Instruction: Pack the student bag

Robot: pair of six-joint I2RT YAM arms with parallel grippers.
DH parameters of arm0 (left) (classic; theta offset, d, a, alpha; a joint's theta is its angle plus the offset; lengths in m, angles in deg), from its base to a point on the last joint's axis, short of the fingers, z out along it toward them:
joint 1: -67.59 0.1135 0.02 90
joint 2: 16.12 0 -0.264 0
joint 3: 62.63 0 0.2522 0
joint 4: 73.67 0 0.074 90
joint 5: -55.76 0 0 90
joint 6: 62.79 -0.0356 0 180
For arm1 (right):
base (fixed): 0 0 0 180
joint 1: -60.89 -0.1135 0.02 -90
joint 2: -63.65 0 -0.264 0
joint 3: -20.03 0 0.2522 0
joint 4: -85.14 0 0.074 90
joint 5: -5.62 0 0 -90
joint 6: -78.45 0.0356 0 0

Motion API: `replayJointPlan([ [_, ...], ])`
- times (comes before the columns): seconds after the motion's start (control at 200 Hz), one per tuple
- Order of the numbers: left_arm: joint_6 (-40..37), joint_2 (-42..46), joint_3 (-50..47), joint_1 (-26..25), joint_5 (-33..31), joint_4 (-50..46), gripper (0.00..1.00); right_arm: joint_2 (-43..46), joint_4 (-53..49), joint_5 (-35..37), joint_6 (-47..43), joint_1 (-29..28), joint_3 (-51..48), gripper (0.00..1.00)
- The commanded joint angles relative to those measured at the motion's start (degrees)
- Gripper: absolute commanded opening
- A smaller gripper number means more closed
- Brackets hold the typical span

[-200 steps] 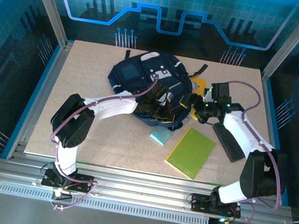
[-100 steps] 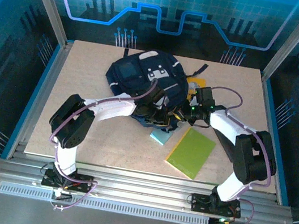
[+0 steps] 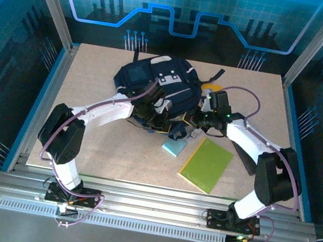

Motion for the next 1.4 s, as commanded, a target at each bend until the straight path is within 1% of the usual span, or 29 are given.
replayJointPlan([
  [0.0, 1.56, 4.64, -1.30, 3.34, 5.31, -11.69, 0.00, -0.15, -2.94, 17.91, -5.19, 1.31, 1.36, 0.00],
  [0.11, 6.26, 3.77, -2.17, 3.35, 9.75, -7.51, 0.00, 0.37, -2.01, 21.12, -4.91, -2.42, 0.66, 0.00],
  [0.185, 11.26, 3.68, -4.71, 3.25, 11.43, -1.33, 0.00, 1.07, 1.06, 21.58, -2.63, -4.95, -1.17, 0.00],
  [0.27, 16.84, 4.46, -7.25, 2.91, 10.49, 4.90, 0.00, 1.74, 3.42, 23.05, -0.04, -7.19, -3.02, 0.00],
  [0.32, 18.10, 4.93, -7.59, 2.53, 8.63, 5.62, 0.00, 2.35, 4.56, 24.11, 0.76, -7.84, -4.03, 0.00],
  [0.43, 15.10, 6.04, -6.43, 2.55, 1.92, 0.09, 0.00, 3.71, 3.81, 27.66, -0.43, -7.60, -4.50, 0.00],
  [0.5, 13.29, 6.91, -6.81, 3.34, -0.17, -3.27, 0.00, 4.39, 2.50, 29.58, -2.19, -7.25, -4.03, 0.00],
  [0.565, 12.34, 7.58, -8.41, 5.27, -0.33, -5.45, 0.00, 4.71, 1.53, 30.56, -3.72, -6.39, -3.66, 0.00],
  [0.625, 11.27, 8.72, -10.89, 8.03, -0.59, -6.82, 0.00, 5.05, 0.57, 31.51, -4.65, -5.44, -3.56, 0.00],
  [0.73, 8.96, 11.45, -14.69, 12.51, -1.78, -8.47, 0.00, 5.89, 0.73, 30.29, -5.73, -3.76, -4.04, 0.00],
  [0.875, 7.49, 12.81, -15.02, 13.44, -2.67, -7.95, 0.00, 5.79, 0.18, 29.46, -6.41, -3.64, -3.22, 0.00],
  [1.016, 2.27, 10.71, -12.74, 14.88, -5.29, -9.08, 0.00, 5.46, -0.51, 29.20, -9.16, -3.22, -1.38, 0.00],
  [1.156, -4.56, 7.03, -10.08, 16.01, -16.75, -11.94, 0.00, 6.13, -2.41, 28.91, -13.94, -2.36, 0.62, 0.00],
  [1.306, -8.16, 2.60, -8.56, 17.92, -21.42, -12.22, 0.00, 7.00, -3.76, 28.17, -17.02, -1.89, 1.58, 0.00],
  [1.396, -9.34, -0.70, -6.21, 18.47, -27.59, -12.33, 0.00, 7.00, -3.93, 26.35, -17.43, -1.69, 1.63, 0.00],
])
